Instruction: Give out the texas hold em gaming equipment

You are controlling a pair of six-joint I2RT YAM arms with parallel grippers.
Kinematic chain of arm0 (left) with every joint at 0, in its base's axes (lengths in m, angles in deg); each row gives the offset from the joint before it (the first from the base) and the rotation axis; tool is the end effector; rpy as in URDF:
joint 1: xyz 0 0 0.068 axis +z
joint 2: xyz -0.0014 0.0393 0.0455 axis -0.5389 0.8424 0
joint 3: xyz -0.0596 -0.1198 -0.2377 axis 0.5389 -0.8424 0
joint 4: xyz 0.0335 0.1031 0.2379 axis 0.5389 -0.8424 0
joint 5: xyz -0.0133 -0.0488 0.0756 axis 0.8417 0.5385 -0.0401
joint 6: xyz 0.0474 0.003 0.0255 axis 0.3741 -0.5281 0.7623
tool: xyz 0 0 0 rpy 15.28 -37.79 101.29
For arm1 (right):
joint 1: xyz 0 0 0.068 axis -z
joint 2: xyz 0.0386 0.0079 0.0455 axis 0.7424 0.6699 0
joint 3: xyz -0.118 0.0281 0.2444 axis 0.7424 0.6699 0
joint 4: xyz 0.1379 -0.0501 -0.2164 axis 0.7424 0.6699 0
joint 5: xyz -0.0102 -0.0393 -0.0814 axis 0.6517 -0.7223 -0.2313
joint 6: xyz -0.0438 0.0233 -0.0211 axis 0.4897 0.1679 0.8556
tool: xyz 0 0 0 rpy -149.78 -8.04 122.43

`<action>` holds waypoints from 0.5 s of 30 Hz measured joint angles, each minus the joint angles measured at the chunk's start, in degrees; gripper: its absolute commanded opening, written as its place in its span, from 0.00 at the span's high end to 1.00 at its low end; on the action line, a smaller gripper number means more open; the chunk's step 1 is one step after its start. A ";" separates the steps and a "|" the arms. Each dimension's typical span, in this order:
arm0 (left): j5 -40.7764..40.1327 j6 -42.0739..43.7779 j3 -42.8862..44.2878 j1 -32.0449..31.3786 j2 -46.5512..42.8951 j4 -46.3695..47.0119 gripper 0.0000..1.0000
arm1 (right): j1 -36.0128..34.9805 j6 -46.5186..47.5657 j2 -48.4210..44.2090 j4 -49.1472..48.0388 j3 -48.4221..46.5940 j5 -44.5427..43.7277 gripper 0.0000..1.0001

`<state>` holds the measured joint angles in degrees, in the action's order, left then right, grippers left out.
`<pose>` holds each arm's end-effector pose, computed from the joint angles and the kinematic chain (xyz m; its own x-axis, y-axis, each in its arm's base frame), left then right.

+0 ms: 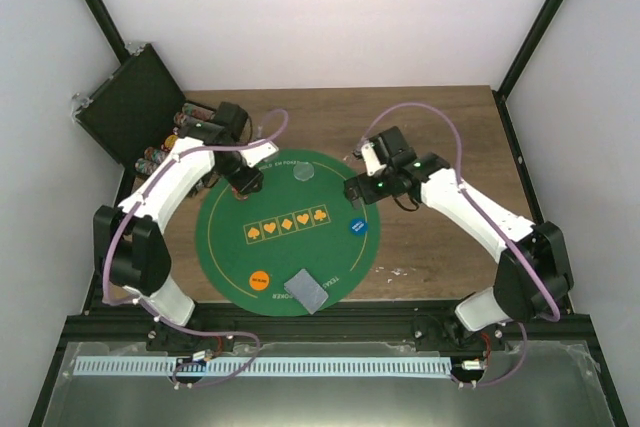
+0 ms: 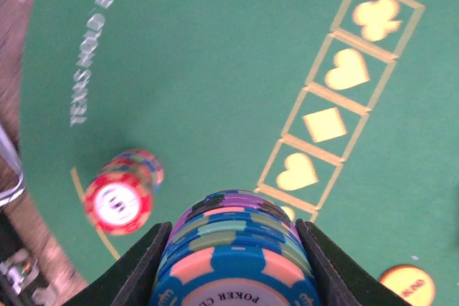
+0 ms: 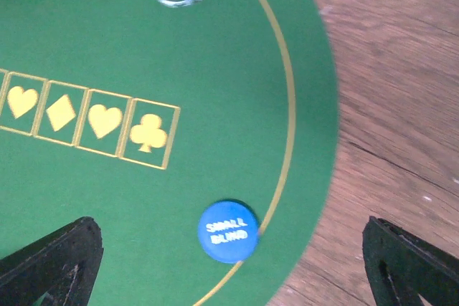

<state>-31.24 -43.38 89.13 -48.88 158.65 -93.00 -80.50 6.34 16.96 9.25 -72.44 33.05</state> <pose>0.3067 -0.0954 0.2761 -0.6260 0.7188 -0.3025 0.7526 0.6584 0.0071 0.2571 0.1677 0.2686 -0.7509 -0.3863 -0.5356 -0.5157 0.8496 0.1103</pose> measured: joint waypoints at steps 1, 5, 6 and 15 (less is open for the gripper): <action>0.17 0.13 -0.02 -1.44 -0.83 -0.31 1.00 | 1.38 -0.09 -0.81 -0.24 0.74 1.27 0.00; 0.79 0.15 -0.02 -8.17 -1.44 -0.66 1.00 | 9.14 -0.68 -3.91 -0.72 3.54 4.09 0.00; 0.90 0.11 -0.02 -9.44 -1.14 -0.70 1.00 | 11.08 -0.70 -4.61 -0.76 4.24 4.57 0.00; 0.28 -2.56 1.03 -25.33 3.69 -0.59 1.00 | 20.57 -0.96 -9.44 -0.90 8.57 7.30 0.00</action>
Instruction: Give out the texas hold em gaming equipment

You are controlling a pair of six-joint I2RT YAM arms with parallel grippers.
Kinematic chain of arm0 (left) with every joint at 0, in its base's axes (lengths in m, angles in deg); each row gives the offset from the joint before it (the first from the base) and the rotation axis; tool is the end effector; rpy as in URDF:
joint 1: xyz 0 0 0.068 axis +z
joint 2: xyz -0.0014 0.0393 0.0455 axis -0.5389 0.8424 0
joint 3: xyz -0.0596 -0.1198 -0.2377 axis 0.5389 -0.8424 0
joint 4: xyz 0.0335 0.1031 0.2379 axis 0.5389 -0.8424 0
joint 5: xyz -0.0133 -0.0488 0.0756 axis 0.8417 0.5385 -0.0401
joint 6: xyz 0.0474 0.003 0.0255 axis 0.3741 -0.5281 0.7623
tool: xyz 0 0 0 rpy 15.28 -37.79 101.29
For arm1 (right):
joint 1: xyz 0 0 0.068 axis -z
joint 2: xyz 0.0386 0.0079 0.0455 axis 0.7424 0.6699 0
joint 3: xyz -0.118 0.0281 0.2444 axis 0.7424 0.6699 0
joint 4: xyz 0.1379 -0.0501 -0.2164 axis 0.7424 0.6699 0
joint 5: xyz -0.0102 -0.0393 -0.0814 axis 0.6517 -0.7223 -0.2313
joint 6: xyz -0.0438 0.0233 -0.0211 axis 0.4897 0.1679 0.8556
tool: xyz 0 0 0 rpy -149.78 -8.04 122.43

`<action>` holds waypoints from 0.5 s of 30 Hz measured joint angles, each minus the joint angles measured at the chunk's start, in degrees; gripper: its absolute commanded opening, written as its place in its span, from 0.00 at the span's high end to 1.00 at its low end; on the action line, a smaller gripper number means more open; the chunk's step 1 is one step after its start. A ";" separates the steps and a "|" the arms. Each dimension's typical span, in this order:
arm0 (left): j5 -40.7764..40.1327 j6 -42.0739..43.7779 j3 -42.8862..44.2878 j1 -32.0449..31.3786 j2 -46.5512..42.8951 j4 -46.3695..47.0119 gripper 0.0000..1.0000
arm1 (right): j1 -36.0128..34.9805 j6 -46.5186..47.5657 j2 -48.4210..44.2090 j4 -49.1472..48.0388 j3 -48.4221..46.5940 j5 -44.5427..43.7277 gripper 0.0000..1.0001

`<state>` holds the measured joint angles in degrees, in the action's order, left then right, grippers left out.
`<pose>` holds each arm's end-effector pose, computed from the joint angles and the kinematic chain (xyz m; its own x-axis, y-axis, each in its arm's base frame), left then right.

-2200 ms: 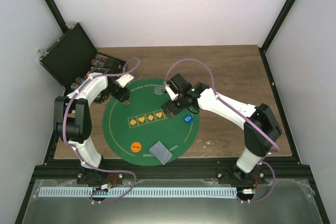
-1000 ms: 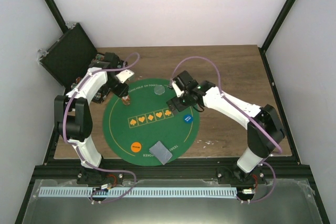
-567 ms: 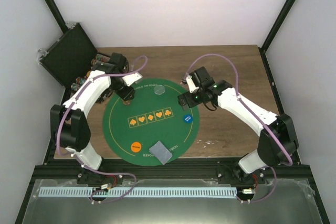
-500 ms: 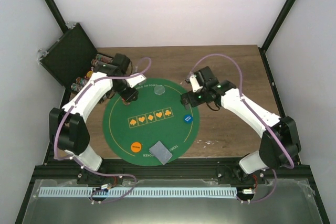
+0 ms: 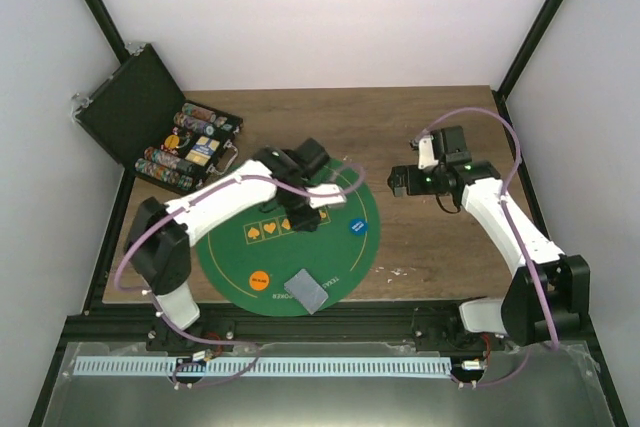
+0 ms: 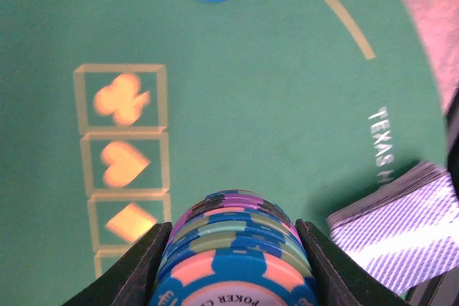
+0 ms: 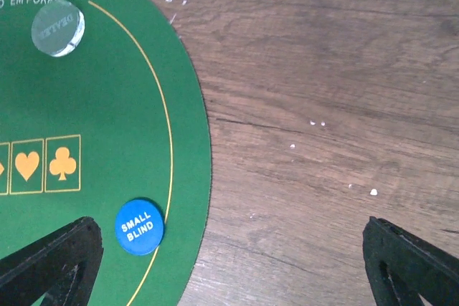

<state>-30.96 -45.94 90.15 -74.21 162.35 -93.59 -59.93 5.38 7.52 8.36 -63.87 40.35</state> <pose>0.2443 -0.2248 0.2610 -0.3128 0.9143 -0.2572 0.9488 0.3135 -0.0392 0.2594 0.0627 0.2673 -0.8317 -0.0811 -0.5493 -0.2398 0.9447 0.2235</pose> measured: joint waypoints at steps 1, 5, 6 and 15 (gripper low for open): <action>-0.02 -0.33 0.42 -2.60 1.03 0.31 1.00 | 0.35 -0.17 -0.28 -0.11 0.02 0.00 0.00; -0.46 -1.95 2.91 -10.27 6.25 1.57 1.00 | 0.81 -0.61 -1.42 -1.29 0.37 0.07 0.00; -0.68 -2.32 3.72 -11.74 7.91 2.10 1.00 | 0.83 -0.72 -1.73 -1.40 0.59 0.07 0.00; -5.35 -6.01 12.72 -18.75 19.85 4.79 1.00 | 1.05 -1.03 -5.44 -1.38 0.92 0.02 0.00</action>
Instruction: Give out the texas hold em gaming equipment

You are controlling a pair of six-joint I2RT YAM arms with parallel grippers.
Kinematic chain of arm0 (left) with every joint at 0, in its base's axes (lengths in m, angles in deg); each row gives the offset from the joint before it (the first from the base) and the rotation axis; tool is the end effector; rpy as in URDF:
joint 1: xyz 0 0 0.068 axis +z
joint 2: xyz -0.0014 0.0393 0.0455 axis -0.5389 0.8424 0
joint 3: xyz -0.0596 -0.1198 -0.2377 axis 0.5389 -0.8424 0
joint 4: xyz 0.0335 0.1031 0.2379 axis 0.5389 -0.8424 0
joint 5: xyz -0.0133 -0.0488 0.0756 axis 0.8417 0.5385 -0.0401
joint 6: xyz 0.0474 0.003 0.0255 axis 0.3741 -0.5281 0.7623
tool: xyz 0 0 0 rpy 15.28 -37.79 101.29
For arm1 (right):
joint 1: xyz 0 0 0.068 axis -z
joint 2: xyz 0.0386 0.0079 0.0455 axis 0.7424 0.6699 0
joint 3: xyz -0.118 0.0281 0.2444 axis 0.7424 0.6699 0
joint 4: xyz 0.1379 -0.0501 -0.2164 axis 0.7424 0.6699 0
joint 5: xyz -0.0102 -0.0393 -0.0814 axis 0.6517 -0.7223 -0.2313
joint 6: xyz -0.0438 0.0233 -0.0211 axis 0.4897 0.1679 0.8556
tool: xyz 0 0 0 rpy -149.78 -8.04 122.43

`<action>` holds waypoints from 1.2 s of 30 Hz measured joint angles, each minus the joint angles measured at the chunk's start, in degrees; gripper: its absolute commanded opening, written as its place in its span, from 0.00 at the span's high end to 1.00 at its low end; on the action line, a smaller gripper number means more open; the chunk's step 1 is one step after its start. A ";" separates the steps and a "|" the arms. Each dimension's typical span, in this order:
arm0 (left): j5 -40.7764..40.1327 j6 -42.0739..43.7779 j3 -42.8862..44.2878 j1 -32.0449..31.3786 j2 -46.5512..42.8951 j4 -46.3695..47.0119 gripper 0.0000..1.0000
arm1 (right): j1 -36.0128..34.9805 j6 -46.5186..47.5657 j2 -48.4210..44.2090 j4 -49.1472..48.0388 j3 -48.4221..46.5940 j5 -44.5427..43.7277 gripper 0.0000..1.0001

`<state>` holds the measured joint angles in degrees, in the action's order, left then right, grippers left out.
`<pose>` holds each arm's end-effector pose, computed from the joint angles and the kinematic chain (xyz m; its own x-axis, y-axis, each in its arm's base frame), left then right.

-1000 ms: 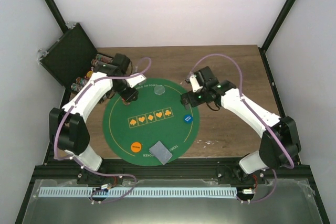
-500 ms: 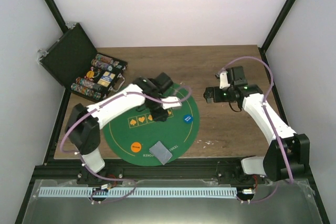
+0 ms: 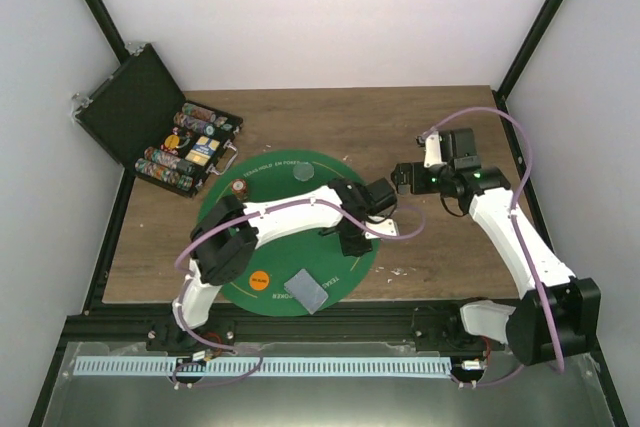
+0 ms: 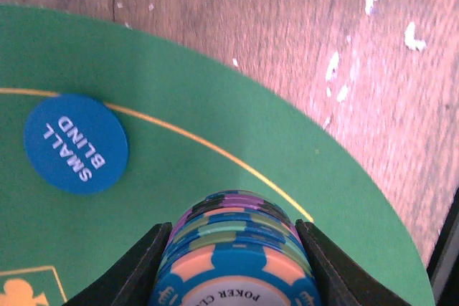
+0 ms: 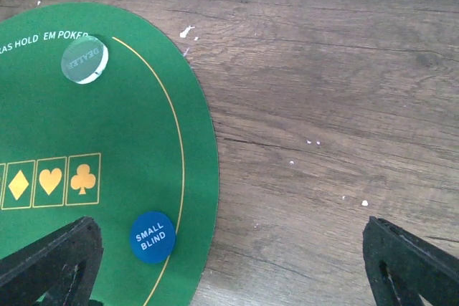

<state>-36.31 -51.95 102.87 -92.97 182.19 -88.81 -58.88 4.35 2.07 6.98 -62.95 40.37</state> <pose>0.2012 -0.3587 0.2004 -0.1107 0.9775 -0.1798 0.9936 0.1129 0.0016 0.2459 0.0552 0.2866 -0.7775 -0.0373 -0.6278 -0.2311 0.9454 0.2300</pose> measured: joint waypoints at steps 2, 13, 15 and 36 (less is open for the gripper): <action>-0.76 -1.25 0.87 -0.57 1.09 1.11 1.00 | 0.00 0.00 -0.85 0.20 0.00 -0.07 0.00; -1.88 -10.45 1.90 -0.66 6.75 5.68 1.00 | 0.00 0.02 -2.75 1.49 -0.04 -2.01 0.00; -2.27 -11.54 1.90 -0.66 7.15 6.45 1.00 | 0.00 0.00 -2.75 2.47 -0.28 -3.69 0.00; -3.39 -15.23 10.25 -0.66 13.18 6.27 0.86 | 0.20 0.85 -6.08 8.81 -4.26 -17.46 0.00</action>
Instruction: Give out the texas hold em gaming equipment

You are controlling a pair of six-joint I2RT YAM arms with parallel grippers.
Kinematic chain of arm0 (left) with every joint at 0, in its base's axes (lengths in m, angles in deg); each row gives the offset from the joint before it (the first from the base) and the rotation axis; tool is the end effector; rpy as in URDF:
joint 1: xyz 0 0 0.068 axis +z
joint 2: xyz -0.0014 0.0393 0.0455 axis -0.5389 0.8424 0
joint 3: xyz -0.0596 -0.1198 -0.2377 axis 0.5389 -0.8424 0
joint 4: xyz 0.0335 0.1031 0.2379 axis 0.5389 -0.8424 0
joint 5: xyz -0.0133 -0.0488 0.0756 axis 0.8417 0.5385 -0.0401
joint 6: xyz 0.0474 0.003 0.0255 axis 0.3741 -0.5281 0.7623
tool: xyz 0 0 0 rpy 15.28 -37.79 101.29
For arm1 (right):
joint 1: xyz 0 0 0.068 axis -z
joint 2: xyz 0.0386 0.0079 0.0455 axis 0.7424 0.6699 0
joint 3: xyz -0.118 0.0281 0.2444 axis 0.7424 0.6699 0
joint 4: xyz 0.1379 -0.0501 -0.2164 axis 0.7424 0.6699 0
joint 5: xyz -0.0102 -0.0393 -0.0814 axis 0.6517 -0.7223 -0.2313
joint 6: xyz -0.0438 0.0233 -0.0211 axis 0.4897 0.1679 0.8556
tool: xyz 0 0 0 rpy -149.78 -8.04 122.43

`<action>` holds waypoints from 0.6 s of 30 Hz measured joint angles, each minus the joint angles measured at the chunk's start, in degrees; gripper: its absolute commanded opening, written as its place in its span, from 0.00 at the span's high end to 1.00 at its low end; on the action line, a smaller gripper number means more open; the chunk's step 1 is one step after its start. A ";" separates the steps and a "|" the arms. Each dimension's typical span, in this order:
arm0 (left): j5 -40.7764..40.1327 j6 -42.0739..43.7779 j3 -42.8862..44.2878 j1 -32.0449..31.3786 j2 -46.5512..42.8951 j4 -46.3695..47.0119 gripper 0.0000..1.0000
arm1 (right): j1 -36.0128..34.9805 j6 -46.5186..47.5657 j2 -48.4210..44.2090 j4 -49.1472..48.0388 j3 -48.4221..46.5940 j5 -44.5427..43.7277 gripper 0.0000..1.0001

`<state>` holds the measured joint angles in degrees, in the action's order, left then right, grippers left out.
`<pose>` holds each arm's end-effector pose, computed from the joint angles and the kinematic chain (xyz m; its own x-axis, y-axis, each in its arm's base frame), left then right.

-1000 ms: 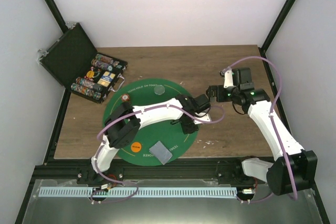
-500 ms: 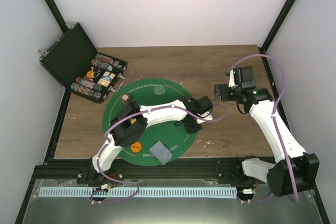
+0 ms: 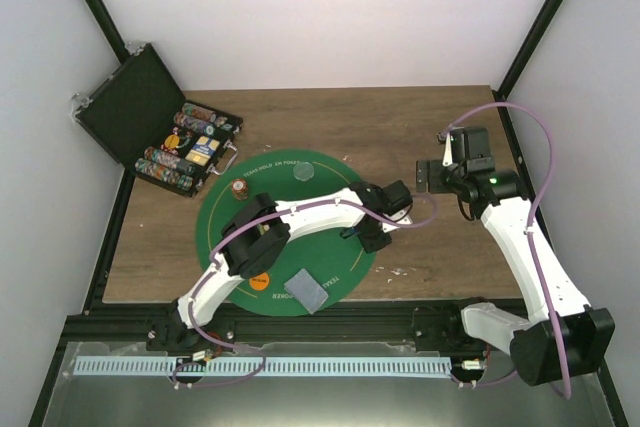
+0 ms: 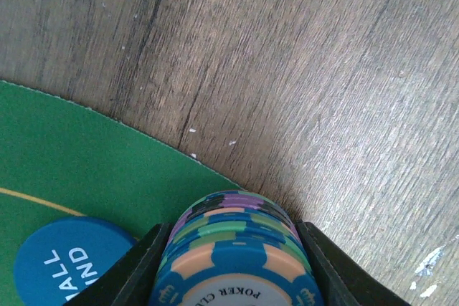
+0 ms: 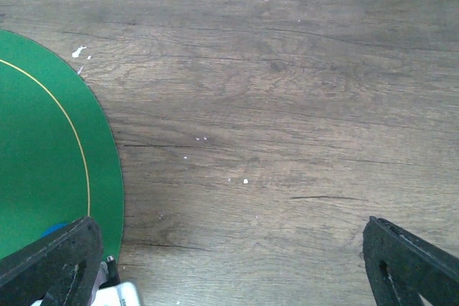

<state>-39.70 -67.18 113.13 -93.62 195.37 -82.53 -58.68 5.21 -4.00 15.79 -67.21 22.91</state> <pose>0.2251 -0.4072 0.1546 -0.3523 0.9089 -0.2232 0.9306 0.3656 0.0198 0.2199 0.0384 0.3221 -0.7380 -0.0403 -0.6736 -0.0499 0.9987 -0.0051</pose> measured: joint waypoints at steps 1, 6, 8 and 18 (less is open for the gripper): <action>-0.11 -0.13 0.00 0.00 0.00 -0.07 0.87 | 0.02 0.07 -0.11 0.13 0.00 -0.22 0.00; -0.55 -2.08 -2.34 0.00 -1.09 2.14 0.84 | 0.02 0.31 -0.96 0.81 0.00 -0.81 0.00; -0.96 -3.13 -4.44 -0.02 -2.27 3.30 0.80 | 0.02 0.48 -1.14 0.94 0.00 -0.81 0.00; -1.88 -6.73 -4.90 -0.07 -2.75 3.15 0.54 | 0.04 1.16 -2.25 1.29 -0.02 -0.48 0.00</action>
<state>-41.58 -73.92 108.23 -93.69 192.62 -79.39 -58.64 6.37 -6.25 17.08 -67.24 22.42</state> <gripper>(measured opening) 0.429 0.999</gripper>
